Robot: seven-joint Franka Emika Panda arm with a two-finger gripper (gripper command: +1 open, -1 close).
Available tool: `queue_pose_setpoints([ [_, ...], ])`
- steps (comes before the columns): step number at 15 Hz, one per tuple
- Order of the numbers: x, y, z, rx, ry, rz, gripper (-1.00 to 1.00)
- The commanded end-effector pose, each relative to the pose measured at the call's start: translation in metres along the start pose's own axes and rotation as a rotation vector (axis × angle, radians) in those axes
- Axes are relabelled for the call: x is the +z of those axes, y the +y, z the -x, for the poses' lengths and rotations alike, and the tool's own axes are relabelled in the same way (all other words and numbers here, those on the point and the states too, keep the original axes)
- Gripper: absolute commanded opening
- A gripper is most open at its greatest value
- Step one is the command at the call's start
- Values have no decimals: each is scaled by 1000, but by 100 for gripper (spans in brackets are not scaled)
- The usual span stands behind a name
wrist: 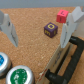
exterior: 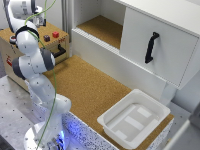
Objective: Turn off the green led light
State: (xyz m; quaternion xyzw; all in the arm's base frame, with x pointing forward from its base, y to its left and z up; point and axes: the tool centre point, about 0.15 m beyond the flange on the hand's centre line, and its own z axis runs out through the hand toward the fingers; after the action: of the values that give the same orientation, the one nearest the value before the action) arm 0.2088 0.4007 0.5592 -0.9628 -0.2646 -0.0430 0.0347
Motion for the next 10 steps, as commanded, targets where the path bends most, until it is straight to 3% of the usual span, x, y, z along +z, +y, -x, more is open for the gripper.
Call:
queue_pose_setpoints([
  [1, 6, 49, 30, 163, 64, -60, 100],
  [7, 6, 117, 59, 216, 126, -98, 100],
  [10, -1, 138, 67, 174, 126, -65, 100],
])
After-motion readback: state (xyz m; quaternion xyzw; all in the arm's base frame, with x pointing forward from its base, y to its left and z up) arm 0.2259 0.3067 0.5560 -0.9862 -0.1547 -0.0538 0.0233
